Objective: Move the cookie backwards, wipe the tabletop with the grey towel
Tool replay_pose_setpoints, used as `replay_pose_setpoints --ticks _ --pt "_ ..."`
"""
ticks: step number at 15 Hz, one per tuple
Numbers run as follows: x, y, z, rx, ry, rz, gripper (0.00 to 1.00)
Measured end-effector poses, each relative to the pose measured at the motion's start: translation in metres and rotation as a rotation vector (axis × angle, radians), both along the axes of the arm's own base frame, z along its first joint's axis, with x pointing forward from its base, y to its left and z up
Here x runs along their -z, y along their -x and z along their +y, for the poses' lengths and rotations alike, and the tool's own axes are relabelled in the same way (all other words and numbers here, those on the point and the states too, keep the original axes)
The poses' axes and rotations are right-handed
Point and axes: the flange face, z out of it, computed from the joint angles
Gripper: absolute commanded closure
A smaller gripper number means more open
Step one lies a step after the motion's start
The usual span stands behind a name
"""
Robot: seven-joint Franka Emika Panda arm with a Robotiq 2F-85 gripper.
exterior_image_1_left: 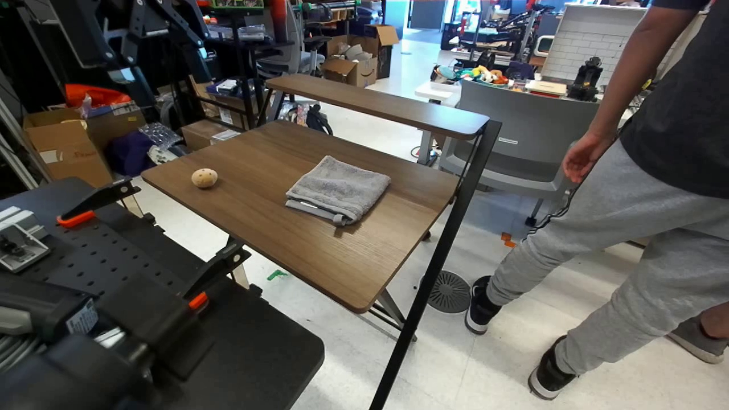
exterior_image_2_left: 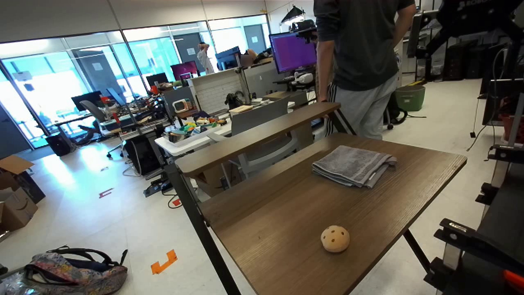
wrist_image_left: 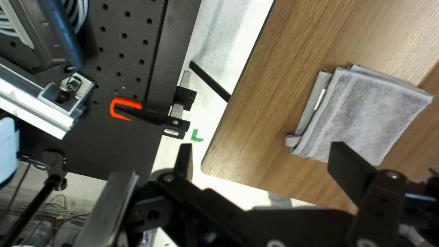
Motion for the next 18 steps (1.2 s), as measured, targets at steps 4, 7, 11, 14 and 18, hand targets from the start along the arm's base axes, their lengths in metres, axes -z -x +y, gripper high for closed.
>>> replay_pose_setpoints --ticks 4,7,11,14,18 --pt "0.003 -0.007 -0.004 -0.169 -0.117 -0.016 0.00" --pt "0.005 -0.007 0.010 -0.312 -0.200 -0.007 0.00" --pt "0.011 0.000 0.020 -0.486 -0.263 0.065 0.00" --pt "0.012 0.002 0.019 -0.509 -0.264 0.085 0.00" --pt "0.014 0.004 0.019 -0.592 -0.284 0.092 0.00"
